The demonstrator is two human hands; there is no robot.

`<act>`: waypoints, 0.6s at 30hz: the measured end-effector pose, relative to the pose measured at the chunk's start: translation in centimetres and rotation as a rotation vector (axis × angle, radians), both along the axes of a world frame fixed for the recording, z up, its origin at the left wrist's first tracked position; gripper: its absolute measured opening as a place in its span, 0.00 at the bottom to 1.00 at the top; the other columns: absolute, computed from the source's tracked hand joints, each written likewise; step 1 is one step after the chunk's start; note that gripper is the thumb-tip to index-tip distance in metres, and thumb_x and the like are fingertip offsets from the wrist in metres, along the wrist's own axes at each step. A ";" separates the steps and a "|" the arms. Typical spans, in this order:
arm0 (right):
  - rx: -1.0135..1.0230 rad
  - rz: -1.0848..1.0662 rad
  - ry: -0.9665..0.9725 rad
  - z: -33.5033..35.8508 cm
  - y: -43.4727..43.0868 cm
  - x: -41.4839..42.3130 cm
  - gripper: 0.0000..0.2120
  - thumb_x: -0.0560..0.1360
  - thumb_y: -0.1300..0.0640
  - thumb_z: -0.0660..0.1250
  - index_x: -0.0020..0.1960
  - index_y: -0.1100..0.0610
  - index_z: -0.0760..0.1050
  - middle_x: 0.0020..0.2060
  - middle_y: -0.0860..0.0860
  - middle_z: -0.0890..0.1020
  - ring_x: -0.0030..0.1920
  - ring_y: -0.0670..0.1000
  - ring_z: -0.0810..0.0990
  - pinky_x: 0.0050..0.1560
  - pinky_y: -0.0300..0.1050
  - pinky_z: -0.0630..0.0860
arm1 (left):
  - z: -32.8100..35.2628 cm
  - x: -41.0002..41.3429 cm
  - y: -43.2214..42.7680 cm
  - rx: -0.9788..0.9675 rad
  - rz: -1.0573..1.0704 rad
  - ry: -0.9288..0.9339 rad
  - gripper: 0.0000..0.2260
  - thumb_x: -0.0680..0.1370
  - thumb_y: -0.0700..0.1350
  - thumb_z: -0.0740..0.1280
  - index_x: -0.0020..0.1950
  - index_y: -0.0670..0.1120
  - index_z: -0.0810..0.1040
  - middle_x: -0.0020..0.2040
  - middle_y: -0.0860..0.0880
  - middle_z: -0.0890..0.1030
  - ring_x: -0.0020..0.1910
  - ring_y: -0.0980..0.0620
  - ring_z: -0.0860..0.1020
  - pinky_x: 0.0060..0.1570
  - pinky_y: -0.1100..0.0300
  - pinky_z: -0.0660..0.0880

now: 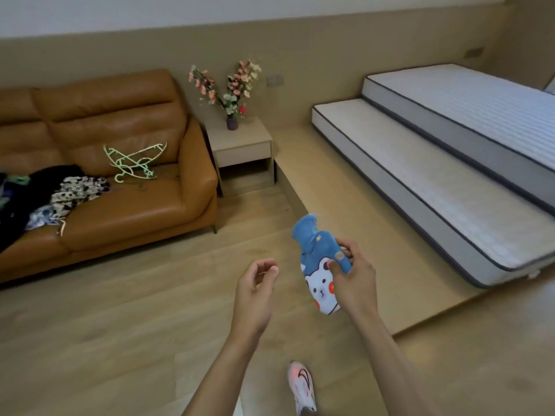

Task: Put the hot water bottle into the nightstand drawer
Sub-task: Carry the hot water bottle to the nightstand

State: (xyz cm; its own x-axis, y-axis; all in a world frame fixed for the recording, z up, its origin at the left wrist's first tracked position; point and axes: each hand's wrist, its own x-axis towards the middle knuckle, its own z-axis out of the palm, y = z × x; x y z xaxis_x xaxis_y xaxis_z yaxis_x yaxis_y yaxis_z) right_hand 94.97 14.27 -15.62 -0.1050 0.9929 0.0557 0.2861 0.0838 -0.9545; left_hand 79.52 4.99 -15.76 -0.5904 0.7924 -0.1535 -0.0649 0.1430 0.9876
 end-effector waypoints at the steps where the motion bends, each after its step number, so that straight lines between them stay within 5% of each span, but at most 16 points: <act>1: -0.007 0.011 0.016 -0.2 2.3 -1.3 0.18 0.73 0.65 0.67 0.58 0.47 0.78 0.48 0.44 0.85 0.50 0.44 0.82 0.45 0.33 0.76 | -0.1 -1.1 2.1 0.001 0.015 0.002 0.06 0.80 0.43 0.66 0.53 0.47 0.82 0.50 0.51 0.84 0.50 0.56 0.80 0.52 0.59 0.76; 4: -0.018 0.052 0.028 -0.2 9.7 -5.5 0.18 0.73 0.66 0.67 0.57 0.49 0.78 0.48 0.45 0.84 0.50 0.47 0.82 0.48 0.43 0.78 | 0.3 -4.3 8.8 -0.013 0.061 0.005 0.06 0.80 0.42 0.66 0.53 0.45 0.82 0.49 0.52 0.84 0.48 0.56 0.79 0.47 0.61 0.76; 8: -0.006 0.106 0.006 0.7 18.5 -11.4 0.17 0.73 0.65 0.67 0.59 0.50 0.78 0.50 0.46 0.84 0.53 0.50 0.82 0.54 0.50 0.80 | 1.6 -9.3 16.3 0.017 0.147 0.023 0.07 0.81 0.42 0.65 0.55 0.44 0.82 0.52 0.48 0.84 0.52 0.53 0.80 0.54 0.54 0.76; 18: 0.006 0.140 0.007 1.2 35.7 -25.3 0.17 0.74 0.65 0.69 0.60 0.52 0.77 0.52 0.45 0.83 0.54 0.47 0.82 0.56 0.46 0.80 | 0.2 -22.2 32.7 -0.001 0.223 -0.038 0.06 0.80 0.44 0.66 0.53 0.48 0.82 0.50 0.51 0.83 0.51 0.54 0.79 0.53 0.55 0.76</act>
State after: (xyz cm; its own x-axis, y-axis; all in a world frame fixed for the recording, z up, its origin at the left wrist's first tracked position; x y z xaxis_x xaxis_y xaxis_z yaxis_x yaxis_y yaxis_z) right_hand 69.65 49.94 -14.43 -0.2421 0.9682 0.0628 0.2649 0.1282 -0.9557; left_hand 57.34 37.67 -15.56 -0.7448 0.6426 -0.1798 -0.1323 0.1219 0.9837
